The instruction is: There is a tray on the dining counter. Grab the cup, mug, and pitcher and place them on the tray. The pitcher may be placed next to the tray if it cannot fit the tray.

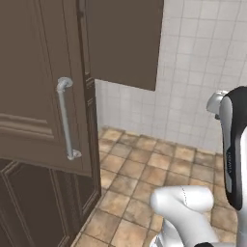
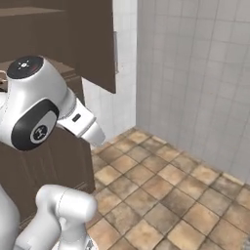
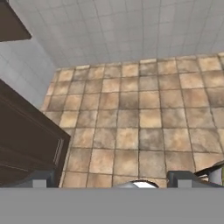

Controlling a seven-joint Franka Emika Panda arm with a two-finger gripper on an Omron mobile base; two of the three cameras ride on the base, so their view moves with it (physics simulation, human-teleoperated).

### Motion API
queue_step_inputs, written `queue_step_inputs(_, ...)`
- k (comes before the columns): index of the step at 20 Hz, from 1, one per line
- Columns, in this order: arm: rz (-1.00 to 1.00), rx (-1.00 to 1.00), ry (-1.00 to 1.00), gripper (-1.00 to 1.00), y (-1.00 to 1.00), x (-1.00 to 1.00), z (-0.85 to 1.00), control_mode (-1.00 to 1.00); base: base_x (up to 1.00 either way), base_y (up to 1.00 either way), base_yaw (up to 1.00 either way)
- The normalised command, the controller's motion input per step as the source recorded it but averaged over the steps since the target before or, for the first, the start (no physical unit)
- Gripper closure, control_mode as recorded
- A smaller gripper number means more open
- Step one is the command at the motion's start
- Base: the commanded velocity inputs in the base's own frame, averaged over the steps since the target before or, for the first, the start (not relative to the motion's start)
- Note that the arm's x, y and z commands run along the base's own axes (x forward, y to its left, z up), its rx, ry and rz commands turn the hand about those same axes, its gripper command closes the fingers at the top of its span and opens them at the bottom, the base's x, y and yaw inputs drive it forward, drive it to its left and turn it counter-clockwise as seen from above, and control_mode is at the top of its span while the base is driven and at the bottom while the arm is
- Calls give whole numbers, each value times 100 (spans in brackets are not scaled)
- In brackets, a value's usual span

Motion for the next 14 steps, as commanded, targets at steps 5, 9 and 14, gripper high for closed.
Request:
queue_step_inputs(5,0,0,0,-100,0,0,0,100,0,-94,54)
queue_step_inputs(9,0,0,0,-100,0,0,0,100,23,-74,56)
queue_step_inputs(14,0,0,0,-100,0,0,0,100,27,-29,61)
